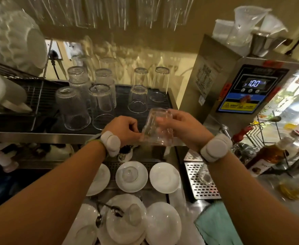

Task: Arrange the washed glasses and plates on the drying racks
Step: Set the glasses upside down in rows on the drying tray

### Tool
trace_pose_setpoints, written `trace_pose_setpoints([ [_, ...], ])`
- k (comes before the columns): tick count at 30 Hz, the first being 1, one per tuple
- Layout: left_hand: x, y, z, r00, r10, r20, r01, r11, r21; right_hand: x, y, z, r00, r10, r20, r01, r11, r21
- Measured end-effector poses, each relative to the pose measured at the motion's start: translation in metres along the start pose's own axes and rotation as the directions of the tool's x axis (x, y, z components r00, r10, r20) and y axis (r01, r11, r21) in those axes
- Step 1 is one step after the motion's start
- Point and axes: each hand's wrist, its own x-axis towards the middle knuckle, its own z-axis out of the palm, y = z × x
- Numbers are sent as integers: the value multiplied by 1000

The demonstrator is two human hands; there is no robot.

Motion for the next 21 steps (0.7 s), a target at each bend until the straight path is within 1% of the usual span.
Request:
trace_pose_setpoints([
  [1, 0, -2, 1, 1000, -1, -3, 1, 1000, 10, 7, -7, -4, 994, -59, -91, 53, 997, -61],
  [3, 1, -3, 1, 1000, 6, -16, -6, 999, 33, 23, -13, -11, 950, -148, -275, 78, 965, -251],
  [4, 2, -2, 0, 1000, 11, -19, -10, 999, 43, 32, -14, -13, 924, -182, -337, 65, 942, -330],
  [6, 3, -3, 0, 1000, 20, -15, -20, 999, 47, 46, -4, -15, 897, -201, -393, 31, 916, -399],
  [8, 2, -2, -1, 1000, 21, -12, -20, 999, 51, 57, 9, -15, 894, -183, -410, -18, 898, -439],
  [11, 3, -2, -1, 1000, 14, -8, -14, 998, 61, 68, 27, -16, 893, -187, -408, -67, 844, -532],
  [15, 6, 0, -2, 1000, 5, -12, -4, 997, 72, 74, 38, -23, 900, -153, -408, -99, 840, -533],
  [17, 8, -1, -1, 1000, -1, -4, 2, 997, 75, 76, 43, -26, 908, -163, -386, -97, 815, -572],
  [21, 8, -3, 0, 1000, 16, -15, -14, 996, 85, 89, 45, -34, 890, -184, -417, -110, 801, -589],
])
